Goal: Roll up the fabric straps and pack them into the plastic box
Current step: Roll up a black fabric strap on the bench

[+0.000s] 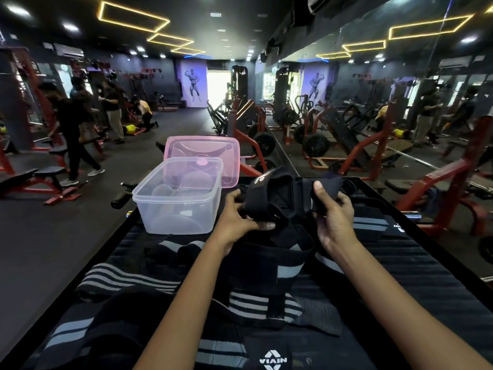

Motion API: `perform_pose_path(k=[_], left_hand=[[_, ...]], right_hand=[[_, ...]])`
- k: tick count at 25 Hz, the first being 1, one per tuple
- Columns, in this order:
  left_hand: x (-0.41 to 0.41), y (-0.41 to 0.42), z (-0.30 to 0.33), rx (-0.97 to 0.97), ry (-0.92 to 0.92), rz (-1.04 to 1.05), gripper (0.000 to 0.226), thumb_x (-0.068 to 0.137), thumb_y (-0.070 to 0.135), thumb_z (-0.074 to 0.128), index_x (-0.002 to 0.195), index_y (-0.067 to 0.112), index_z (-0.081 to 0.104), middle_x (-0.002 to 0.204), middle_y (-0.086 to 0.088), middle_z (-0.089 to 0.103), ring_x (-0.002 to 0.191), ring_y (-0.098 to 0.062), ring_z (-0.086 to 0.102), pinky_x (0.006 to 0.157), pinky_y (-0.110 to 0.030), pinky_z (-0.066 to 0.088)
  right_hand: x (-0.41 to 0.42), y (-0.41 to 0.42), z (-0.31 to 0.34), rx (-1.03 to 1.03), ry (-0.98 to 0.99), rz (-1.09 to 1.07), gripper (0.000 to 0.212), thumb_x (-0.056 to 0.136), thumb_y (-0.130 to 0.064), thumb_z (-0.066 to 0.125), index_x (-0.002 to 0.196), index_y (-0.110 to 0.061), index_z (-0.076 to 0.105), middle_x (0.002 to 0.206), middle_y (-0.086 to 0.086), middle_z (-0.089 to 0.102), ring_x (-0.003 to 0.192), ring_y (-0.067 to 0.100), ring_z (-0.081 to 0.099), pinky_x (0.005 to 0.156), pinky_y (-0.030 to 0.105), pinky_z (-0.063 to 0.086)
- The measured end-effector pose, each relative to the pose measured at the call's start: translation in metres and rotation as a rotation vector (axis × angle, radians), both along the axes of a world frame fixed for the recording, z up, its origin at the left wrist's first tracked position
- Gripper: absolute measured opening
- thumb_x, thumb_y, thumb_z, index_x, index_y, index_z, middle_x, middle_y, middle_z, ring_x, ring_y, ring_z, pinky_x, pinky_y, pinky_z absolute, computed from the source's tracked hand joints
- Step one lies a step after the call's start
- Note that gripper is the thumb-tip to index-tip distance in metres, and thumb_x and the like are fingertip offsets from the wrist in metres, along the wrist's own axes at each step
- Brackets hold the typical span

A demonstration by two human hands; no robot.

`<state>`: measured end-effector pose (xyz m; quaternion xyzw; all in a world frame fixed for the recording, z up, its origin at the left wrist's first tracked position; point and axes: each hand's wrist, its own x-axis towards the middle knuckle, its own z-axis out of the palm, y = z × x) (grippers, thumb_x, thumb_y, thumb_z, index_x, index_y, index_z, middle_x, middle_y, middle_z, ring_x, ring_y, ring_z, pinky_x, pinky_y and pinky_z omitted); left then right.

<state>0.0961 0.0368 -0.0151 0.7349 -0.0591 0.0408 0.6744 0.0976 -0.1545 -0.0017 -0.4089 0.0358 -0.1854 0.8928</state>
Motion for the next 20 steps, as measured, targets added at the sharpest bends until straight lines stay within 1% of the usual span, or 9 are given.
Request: perform_pose_path(k=[3, 4, 6, 8, 11, 13, 15, 17, 20], left_hand=[[-0.006, -0.006, 0.003, 0.195, -0.293, 0.046, 0.120, 0.061, 0.011, 0.088, 0.148, 0.038, 0.009, 0.143, 0.002, 0.029, 0.122, -0.012, 0.046, 0.099, -0.028, 0.046], [-0.008, -0.008, 0.002, 0.329, -0.398, 0.051, 0.115, 0.065, 0.015, 0.087, 0.147, 0.043, 0.013, 0.148, 0.003, 0.022, 0.128, -0.004, 0.037, 0.104, -0.022, 0.039], [-0.010, -0.011, -0.001, 0.580, -0.514, 0.081, 0.078, 0.072, 0.018, 0.081, 0.138, 0.036, 0.043, 0.152, 0.000, 0.017, 0.127, 0.013, 0.027, 0.104, -0.006, 0.022], [-0.009, -0.012, -0.005, 0.691, -0.500, 0.131, 0.038, 0.080, 0.021, 0.074, 0.115, 0.019, 0.062, 0.149, -0.002, 0.029, 0.129, -0.003, 0.038, 0.102, -0.012, 0.026], [-0.009, -0.015, -0.006, 0.724, -0.448, 0.202, 0.028, 0.083, 0.026, 0.070, 0.106, 0.014, 0.059, 0.136, -0.003, 0.046, 0.124, -0.022, 0.048, 0.101, -0.034, 0.041], [-0.008, -0.017, -0.005, 0.720, -0.432, 0.246, 0.030, 0.083, 0.029, 0.069, 0.109, 0.016, 0.058, 0.130, -0.003, 0.051, 0.118, -0.024, 0.052, 0.097, -0.039, 0.045], [-0.008, -0.018, -0.006, 0.733, -0.410, 0.275, 0.031, 0.083, 0.030, 0.068, 0.110, 0.018, 0.057, 0.126, -0.002, 0.053, 0.113, -0.025, 0.054, 0.093, -0.038, 0.046], [-0.007, -0.018, -0.006, 0.739, -0.396, 0.296, 0.032, 0.083, 0.031, 0.068, 0.111, 0.018, 0.057, 0.124, -0.002, 0.055, 0.111, -0.025, 0.055, 0.090, -0.037, 0.045], [-0.007, -0.019, -0.005, 0.733, -0.405, 0.300, 0.032, 0.083, 0.030, 0.068, 0.110, 0.018, 0.057, 0.124, 0.000, 0.056, 0.111, -0.023, 0.055, 0.089, -0.036, 0.044]], right_hand=[[0.004, -0.001, -0.009, -0.071, 0.149, -0.080, 0.055, 0.076, -0.019, 0.080, 0.117, -0.001, 0.048, 0.102, 0.013, 0.068, 0.081, 0.018, 0.072, 0.060, 0.029, 0.058], [0.007, -0.001, -0.013, -0.086, 0.192, -0.060, 0.062, 0.074, -0.022, 0.082, 0.120, 0.005, 0.049, 0.106, 0.018, 0.068, 0.083, 0.020, 0.072, 0.057, 0.028, 0.057], [0.012, -0.002, -0.019, -0.097, 0.250, -0.019, 0.070, 0.071, -0.026, 0.084, 0.124, 0.006, 0.052, 0.112, 0.021, 0.067, 0.082, 0.020, 0.073, 0.055, 0.027, 0.057], [0.015, -0.004, -0.021, -0.151, 0.295, 0.021, 0.068, 0.071, -0.028, 0.084, 0.121, 0.006, 0.055, 0.114, 0.019, 0.065, 0.082, 0.020, 0.073, 0.057, 0.028, 0.058], [0.010, -0.002, -0.015, -0.280, 0.250, 0.124, 0.061, 0.075, -0.031, 0.081, 0.117, 0.006, 0.058, 0.116, 0.017, 0.065, 0.098, 0.024, 0.069, 0.065, 0.027, 0.059], [0.004, 0.000, -0.011, -0.695, 0.272, 0.037, 0.082, 0.066, -0.044, 0.083, 0.129, -0.005, 0.050, 0.131, 0.011, 0.052, 0.114, 0.024, 0.058, 0.080, 0.032, 0.058], [-0.003, 0.000, -0.008, -1.200, 0.140, -0.266, 0.063, 0.067, -0.045, 0.082, 0.116, -0.012, 0.057, 0.122, 0.005, 0.048, 0.110, 0.018, 0.052, 0.090, 0.033, 0.051], [-0.014, 0.009, -0.003, -1.384, -0.007, -0.312, 0.036, 0.069, -0.040, 0.082, 0.088, -0.014, 0.065, 0.095, 0.001, 0.060, 0.087, 0.015, 0.059, 0.077, 0.030, 0.051], [-0.018, 0.022, -0.006, -1.460, 0.126, -0.034, 0.032, 0.071, -0.040, 0.081, 0.079, -0.012, 0.068, 0.075, 0.000, 0.066, 0.072, 0.013, 0.062, 0.064, 0.025, 0.050]])
